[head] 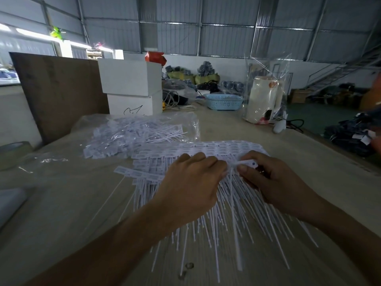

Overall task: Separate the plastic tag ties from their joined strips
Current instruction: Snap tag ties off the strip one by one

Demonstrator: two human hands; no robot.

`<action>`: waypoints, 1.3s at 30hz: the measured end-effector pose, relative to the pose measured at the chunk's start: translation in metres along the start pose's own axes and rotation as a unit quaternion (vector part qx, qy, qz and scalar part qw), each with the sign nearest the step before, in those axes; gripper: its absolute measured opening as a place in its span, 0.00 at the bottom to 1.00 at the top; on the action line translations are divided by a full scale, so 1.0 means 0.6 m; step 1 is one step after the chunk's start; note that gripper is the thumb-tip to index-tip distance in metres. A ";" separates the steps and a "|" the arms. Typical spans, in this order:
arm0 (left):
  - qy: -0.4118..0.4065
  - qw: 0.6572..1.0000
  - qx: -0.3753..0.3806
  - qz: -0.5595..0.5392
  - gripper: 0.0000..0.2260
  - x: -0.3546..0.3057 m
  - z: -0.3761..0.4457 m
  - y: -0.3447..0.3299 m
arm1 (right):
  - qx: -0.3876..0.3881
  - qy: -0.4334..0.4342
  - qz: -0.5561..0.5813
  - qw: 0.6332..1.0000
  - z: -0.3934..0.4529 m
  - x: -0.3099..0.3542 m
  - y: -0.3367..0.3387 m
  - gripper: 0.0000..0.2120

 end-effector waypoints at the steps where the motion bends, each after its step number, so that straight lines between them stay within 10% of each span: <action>1: 0.002 1.000 0.005 -0.005 0.06 0.001 0.000 0.000 | -0.004 0.003 -0.012 1.000 0.000 -0.001 0.000 0.14; 8: 0.025 0.996 0.005 -0.091 0.09 0.006 -0.001 0.002 | -0.050 0.102 -0.169 0.979 -0.004 0.001 0.002 0.11; 39: 0.029 0.996 0.009 -0.084 0.14 0.012 -0.001 0.000 | -0.146 0.052 -0.230 0.961 0.007 -0.026 0.012 0.05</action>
Point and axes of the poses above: each hand's wrist, its own z-axis towards the middle knuckle, its own y-axis out of the back of the hand, x = y × z, the point moved 4 cm from there along z, towards the middle knuckle, and after that the axes turned 11 degrees about -y, right-handed, at the moved point
